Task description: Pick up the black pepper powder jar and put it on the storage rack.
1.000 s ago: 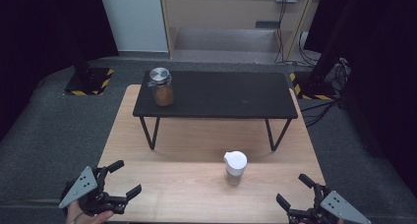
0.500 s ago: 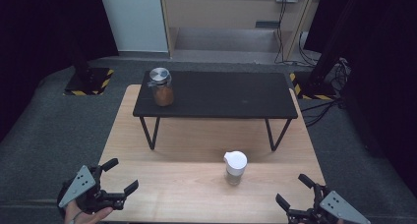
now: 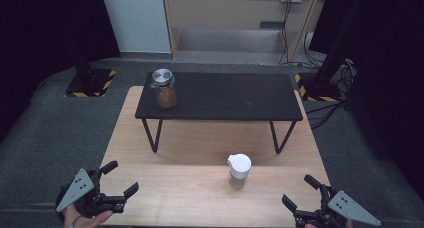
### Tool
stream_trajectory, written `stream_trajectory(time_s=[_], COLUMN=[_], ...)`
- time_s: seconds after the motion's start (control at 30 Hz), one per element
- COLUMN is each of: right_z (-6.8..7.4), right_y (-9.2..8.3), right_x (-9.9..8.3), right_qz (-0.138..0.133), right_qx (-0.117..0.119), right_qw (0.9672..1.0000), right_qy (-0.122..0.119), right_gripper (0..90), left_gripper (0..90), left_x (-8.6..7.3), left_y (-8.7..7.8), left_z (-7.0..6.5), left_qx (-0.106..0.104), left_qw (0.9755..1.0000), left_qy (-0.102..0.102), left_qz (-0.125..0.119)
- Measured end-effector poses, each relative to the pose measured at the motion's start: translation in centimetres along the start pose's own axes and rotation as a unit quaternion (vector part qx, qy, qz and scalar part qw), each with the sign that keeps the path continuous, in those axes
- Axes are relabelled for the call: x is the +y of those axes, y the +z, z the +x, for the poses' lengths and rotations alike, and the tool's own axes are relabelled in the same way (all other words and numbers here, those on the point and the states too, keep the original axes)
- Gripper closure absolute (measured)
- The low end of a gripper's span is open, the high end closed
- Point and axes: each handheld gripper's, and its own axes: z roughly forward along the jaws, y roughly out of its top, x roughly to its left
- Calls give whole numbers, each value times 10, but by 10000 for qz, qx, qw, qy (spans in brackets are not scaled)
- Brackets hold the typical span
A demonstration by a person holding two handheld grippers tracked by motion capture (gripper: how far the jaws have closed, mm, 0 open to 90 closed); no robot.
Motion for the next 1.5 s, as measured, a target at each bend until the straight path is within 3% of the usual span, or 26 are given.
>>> stream_trajectory(time_s=[0.2, 0.6, 1.13, 1.5], right_z=[-2, -10, -17, -14], right_y=[6, 43, 106, 153], right_x=[16, 51, 51, 47], right_qz=[90, 554, 1003, 1378], right_qx=[153, 514, 924, 1150], right_qw=[9998, 9966, 9893, 9816], right_qy=[-103, -327, -525, -655], right_gripper=[35, 45, 42, 51], left_gripper=[0, 0, 0, 0], left_x=[0, 0, 0, -1], left_y=[0, 1, 2, 2], left_z=[0, 0, 1, 3], left_qx=[-13, -60, -110, -207], left_qw=[10000, 10000, 9999, 9997], left_qy=[-4, 1, -13, -106], left_qz=[4, 10, 30, -13])
